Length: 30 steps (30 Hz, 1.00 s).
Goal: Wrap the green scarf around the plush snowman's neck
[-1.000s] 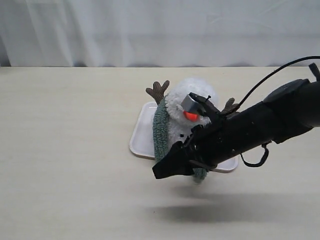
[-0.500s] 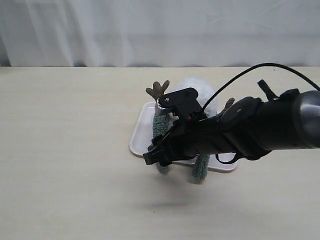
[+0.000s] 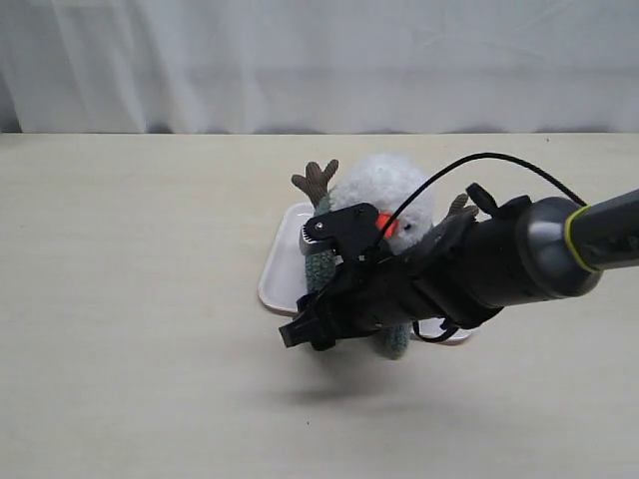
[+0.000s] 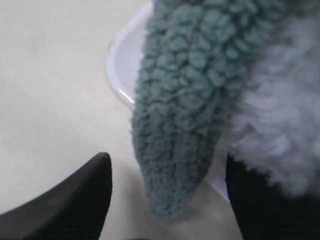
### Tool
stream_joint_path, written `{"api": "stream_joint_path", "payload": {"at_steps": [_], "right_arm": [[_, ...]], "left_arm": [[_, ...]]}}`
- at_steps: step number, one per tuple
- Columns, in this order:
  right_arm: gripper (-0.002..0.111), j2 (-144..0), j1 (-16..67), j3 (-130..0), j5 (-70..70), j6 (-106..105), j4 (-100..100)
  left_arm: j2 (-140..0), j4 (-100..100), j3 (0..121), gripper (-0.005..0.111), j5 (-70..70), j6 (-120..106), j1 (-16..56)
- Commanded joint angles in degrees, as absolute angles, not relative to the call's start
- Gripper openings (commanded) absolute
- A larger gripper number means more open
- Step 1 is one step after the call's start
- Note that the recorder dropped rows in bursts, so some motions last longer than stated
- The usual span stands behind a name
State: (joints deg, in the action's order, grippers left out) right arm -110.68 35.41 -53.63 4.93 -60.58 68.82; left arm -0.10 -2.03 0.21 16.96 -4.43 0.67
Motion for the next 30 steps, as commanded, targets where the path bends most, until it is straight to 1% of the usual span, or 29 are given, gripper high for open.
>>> {"api": "stream_joint_path", "payload": {"at_steps": [1, 3, 10, 16, 19, 22, 25, 30], "right_arm": [[0.056, -112.63, 35.46, -56.07, 5.42, -60.15, 68.53], [0.047, -113.06, 35.46, -56.04, 5.42, -60.27, 68.53], [0.004, -113.1, 35.46, -55.83, 6.79, -60.78, 64.66], [0.004, -111.26, 35.46, -55.83, 11.03, -60.78, 61.84], [0.004, -109.6, 35.46, -55.83, 12.57, -59.6, 56.71], [0.004, -107.53, 35.2, -55.83, 13.38, -52.79, 44.87], [0.004, -105.51, 34.79, -55.83, 14.66, -39.36, 28.95], [0.004, -102.9, 33.84, -55.83, 22.43, -19.59, 7.37]], "left_arm": [[0.0, -2.16, 0.0, 0.0, 16.34, -4.33, 0.36], [0.0, -2.16, 0.0, 0.0, 16.34, -4.33, 0.36], [0.0, -2.16, 0.0, 0.0, 16.34, -4.33, 0.36], [0.0, -2.27, 0.0, 0.0, 16.34, -4.33, 0.36], [0.0, -2.27, 0.0, 0.0, 16.34, -4.33, 0.36], [0.0, -2.27, 0.0, 0.0, 16.34, -4.33, 0.36], [0.0, -2.27, 0.0, 0.0, 16.34, -4.33, 0.36], [0.0, -2.27, 0.0, 0.0, 16.34, -4.33, 0.36]]}}
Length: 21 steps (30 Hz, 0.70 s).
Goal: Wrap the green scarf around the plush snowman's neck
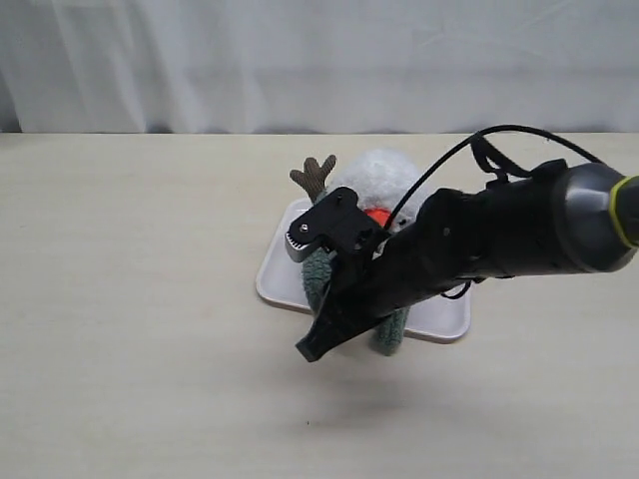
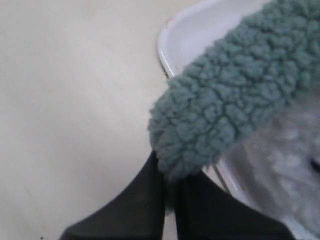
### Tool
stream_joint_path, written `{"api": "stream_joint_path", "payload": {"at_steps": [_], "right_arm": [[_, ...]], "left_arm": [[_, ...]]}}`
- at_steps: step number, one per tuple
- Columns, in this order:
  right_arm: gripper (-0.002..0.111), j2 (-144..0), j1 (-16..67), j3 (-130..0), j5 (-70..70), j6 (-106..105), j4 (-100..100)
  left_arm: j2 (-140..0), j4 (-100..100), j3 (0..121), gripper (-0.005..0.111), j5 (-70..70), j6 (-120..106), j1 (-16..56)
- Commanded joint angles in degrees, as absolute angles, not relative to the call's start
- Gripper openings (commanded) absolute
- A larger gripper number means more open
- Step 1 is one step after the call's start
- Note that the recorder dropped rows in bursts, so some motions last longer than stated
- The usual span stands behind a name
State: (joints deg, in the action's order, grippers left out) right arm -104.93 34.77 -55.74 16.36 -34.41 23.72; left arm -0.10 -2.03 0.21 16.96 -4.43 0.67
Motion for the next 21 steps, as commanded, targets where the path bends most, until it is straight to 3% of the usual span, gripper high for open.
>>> {"api": "stream_joint_path", "payload": {"at_steps": [1, 6, 21], "right_arm": [[0.004, -102.51, 33.84, -55.83, 23.75, -16.36, 3.9], [0.004, -102.05, 33.84, -55.83, 28.37, -3.67, -8.96], [0.004, -104.73, 33.98, -55.83, 28.34, -0.44, -9.74]], "left_arm": [[0.0, -2.27, 0.0, 0.0, 16.34, -4.33, 0.36], [0.0, -2.27, 0.0, 0.0, 16.34, -4.33, 0.36], [0.0, -2.09, 0.0, 0.0, 16.34, -4.33, 0.36]]}}
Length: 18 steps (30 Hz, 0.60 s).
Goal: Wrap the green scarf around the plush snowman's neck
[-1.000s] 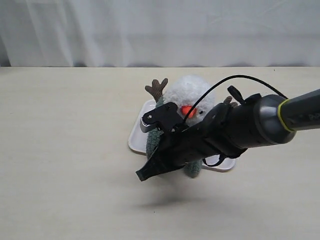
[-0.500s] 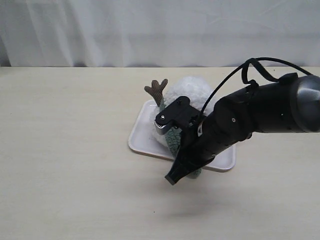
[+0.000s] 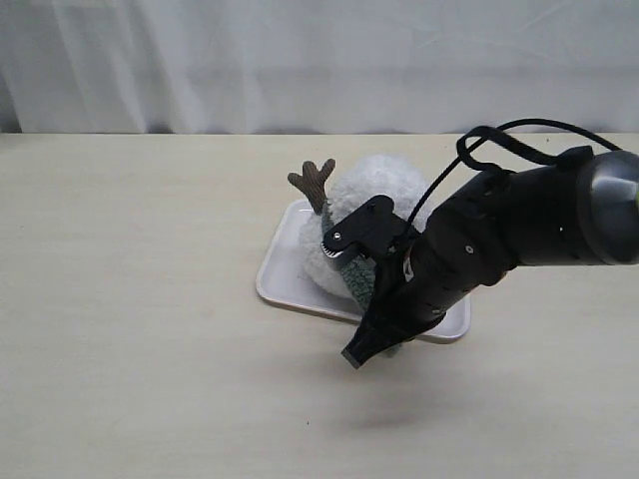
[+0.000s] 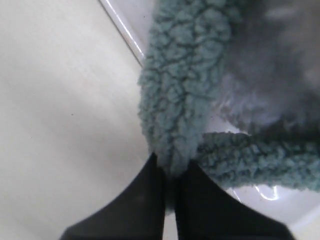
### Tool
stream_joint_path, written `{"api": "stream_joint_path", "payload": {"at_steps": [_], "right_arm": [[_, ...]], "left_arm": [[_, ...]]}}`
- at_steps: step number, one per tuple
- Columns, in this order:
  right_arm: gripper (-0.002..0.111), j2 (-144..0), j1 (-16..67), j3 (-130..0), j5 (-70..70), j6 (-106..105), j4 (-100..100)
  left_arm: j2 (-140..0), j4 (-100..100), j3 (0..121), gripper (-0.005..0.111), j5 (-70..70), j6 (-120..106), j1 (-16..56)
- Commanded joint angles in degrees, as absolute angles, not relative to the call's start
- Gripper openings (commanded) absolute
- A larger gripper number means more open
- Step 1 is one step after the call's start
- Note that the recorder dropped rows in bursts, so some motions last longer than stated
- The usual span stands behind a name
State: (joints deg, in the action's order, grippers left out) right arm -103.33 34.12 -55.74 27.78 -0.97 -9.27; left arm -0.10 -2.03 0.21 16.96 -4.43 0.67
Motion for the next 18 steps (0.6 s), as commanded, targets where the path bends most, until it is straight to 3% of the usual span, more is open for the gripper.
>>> {"api": "stream_joint_path", "payload": {"at_steps": [1, 8, 18], "right_arm": [[0.004, -105.21, 34.08, -55.83, 28.34, -0.43, -9.74], [0.005, -105.7, 34.08, -55.83, 28.19, -0.43, -9.36], [0.027, -105.7, 34.08, -55.83, 29.25, -0.43, -6.3]], "left_arm": [[0.0, -2.09, 0.0, 0.0, 16.34, -4.33, 0.36], [0.0, -2.09, 0.0, 0.0, 16.34, -4.33, 0.36], [0.0, -2.09, 0.0, 0.0, 16.34, -4.33, 0.36]]}}
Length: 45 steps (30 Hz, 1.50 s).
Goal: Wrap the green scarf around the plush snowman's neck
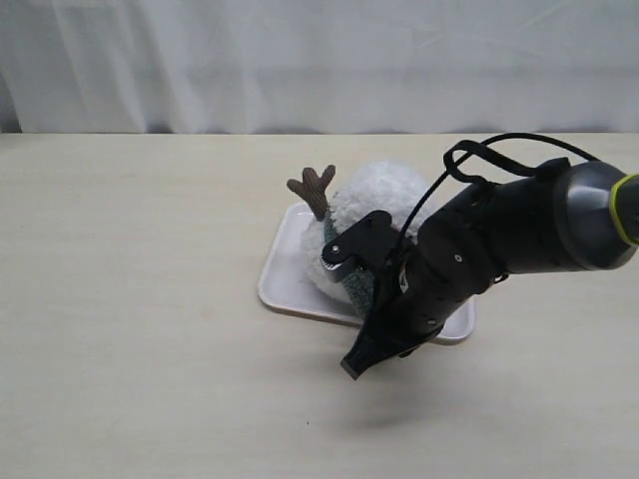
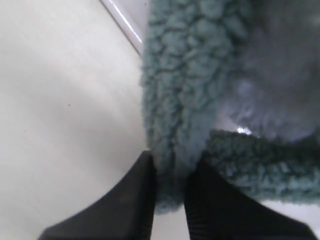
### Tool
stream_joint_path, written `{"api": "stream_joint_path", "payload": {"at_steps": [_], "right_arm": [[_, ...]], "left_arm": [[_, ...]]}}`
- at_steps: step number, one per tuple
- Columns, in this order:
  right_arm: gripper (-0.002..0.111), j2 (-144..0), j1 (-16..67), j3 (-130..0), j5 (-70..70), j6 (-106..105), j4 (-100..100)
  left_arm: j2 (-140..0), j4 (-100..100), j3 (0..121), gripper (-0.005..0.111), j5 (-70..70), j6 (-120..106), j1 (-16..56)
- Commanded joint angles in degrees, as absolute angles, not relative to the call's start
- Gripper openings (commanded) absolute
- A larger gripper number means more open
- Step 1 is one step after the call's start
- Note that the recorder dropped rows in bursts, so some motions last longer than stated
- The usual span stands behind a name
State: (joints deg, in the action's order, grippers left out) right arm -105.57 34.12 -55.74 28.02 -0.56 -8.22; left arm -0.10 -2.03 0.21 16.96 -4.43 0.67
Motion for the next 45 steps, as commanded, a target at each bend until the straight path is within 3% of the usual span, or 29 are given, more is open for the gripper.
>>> {"api": "stream_joint_path", "payload": {"at_steps": [1, 11, 30, 33, 41, 45], "right_arm": [[0.03, -105.7, 34.08, -55.96, 29.42, -0.43, -5.32], [0.064, -105.7, 34.08, -62.62, 44.68, 0.0, 3.08], [0.064, -97.83, 34.08, -57.94, 39.42, 12.98, -5.01], [0.056, -97.83, 34.08, -57.8, 38.88, 13.1, -5.34], [0.015, -97.68, 34.08, -57.8, 39.24, 12.86, -6.57], [0.004, -95.79, 34.08, -57.8, 38.32, 12.74, -7.12]], "left_arm": [[0.0, -2.09, 0.0, 0.0, 16.34, -4.33, 0.36], [0.0, -2.23, 0.0, 0.0, 16.34, -4.33, 0.36], [0.0, -2.23, 0.0, 0.0, 16.34, -4.33, 0.36], [0.0, -2.23, 0.0, 0.0, 16.34, -4.33, 0.36], [0.0, -2.1, 0.0, 0.0, 16.34, -4.33, 0.36], [0.0, -2.1, 0.0, 0.0, 16.34, -4.33, 0.36]]}}
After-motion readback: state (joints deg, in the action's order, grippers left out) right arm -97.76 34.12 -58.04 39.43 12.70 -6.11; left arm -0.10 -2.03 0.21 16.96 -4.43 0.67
